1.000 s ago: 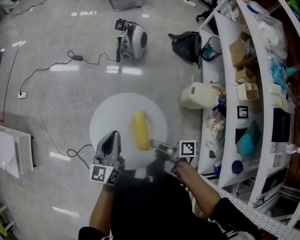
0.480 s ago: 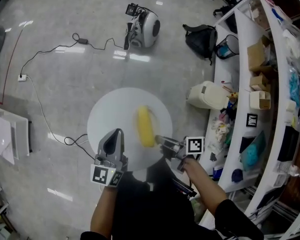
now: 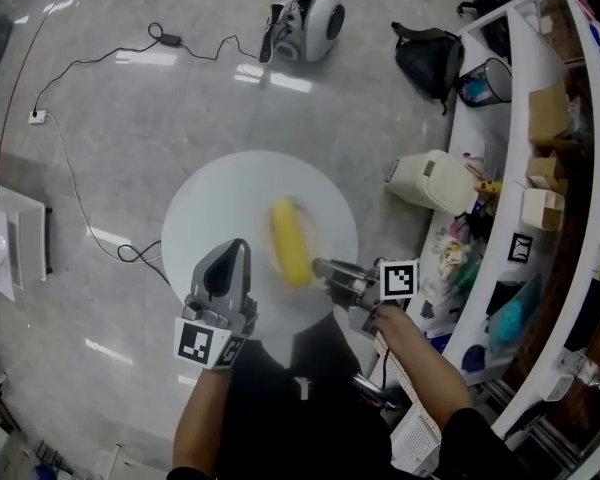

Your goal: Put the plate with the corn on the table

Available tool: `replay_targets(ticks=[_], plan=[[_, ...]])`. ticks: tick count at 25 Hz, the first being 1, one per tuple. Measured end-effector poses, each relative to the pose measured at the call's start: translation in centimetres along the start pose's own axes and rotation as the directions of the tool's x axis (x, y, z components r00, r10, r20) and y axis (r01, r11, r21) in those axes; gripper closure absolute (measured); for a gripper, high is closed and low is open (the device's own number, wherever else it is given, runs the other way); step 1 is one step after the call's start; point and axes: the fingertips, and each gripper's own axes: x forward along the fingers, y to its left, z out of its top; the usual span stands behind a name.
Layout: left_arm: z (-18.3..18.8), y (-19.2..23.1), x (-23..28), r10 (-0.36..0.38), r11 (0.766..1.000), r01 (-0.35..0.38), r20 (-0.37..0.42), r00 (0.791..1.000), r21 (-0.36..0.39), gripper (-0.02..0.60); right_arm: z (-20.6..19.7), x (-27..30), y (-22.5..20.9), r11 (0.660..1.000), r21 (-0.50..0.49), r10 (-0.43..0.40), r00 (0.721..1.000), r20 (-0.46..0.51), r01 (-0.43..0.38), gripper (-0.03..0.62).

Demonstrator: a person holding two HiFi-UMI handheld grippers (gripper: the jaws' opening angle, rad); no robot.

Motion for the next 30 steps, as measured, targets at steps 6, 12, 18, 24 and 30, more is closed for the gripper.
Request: replay_targets(ticks=[6,12,18,24,30], plan=[[-1.5,1.3,0.8,0.005,1.000,-0.005,0.009,1.000,-0.005,0.577,0.2,1.5,-2.3,1.000,-0.015,-0.001,0.999,-0.053,0.000,0.560],[-3.4,2.1,1.0,0.017,1.000,-0.017,-0.001,1.000,-0.022,0.577,1.2,1.9,-3.9,1.000,-0.011,-0.003,0.998,-0.057,0.002,0.560],[-4.7,2.9,1.6,0.019,0.999,-0.019,-0.009,1.000,-0.042,0.577,2.6,2.6,-5.2,1.000,-0.020,-0.003,0.998,-0.062,0.002,0.560],[-5.5,3.4,2.3,0.017,0.999,-0.018,-0.014,1.000,-0.050,0.577,3.7,3.2,-6.3,1.000,-0.014,-0.011,0.998,-0.068,0.010,0.560],[-6.0,3.6,3.0,0.016,0.998,-0.017,-0.016,1.000,-0.058,0.577,4.6,3.9,-7.1,1.000,-0.003,-0.012,0.997,-0.076,0.012,0.560]])
